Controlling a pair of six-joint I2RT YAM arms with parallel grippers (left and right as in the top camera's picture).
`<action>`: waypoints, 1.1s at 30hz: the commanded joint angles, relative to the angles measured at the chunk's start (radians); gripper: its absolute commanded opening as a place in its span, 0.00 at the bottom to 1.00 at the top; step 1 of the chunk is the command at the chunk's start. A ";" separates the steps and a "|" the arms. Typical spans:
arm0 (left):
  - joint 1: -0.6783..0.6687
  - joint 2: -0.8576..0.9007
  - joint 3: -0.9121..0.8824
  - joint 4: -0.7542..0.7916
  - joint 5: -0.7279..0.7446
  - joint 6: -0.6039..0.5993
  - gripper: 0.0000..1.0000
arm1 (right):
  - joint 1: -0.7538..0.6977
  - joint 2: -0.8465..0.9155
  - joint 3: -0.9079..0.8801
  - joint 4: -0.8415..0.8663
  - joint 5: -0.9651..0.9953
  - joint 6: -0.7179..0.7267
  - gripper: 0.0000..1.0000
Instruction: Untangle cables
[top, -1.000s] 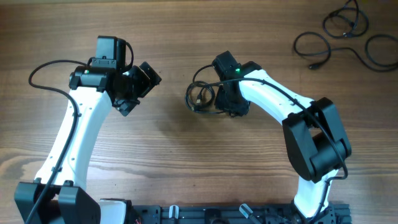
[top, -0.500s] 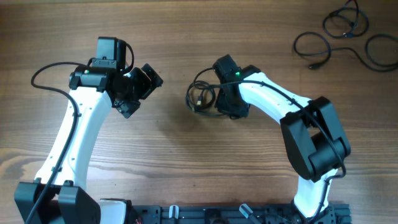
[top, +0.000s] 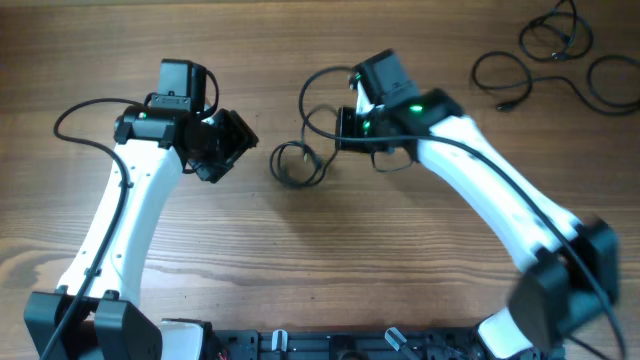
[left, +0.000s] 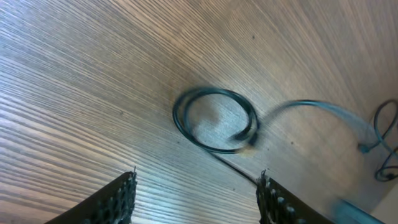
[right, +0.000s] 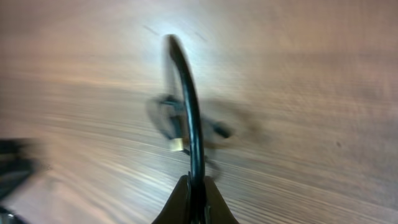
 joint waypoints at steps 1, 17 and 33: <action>-0.037 0.000 0.003 0.001 0.020 0.010 0.69 | 0.000 -0.142 0.023 0.025 -0.045 0.020 0.04; -0.099 0.000 0.003 0.089 -0.020 0.087 0.69 | -0.005 -0.301 0.023 0.290 -0.243 0.243 0.04; 0.019 0.000 0.003 -0.011 -0.356 0.076 0.62 | -0.392 -0.302 0.022 -0.116 0.157 0.142 0.04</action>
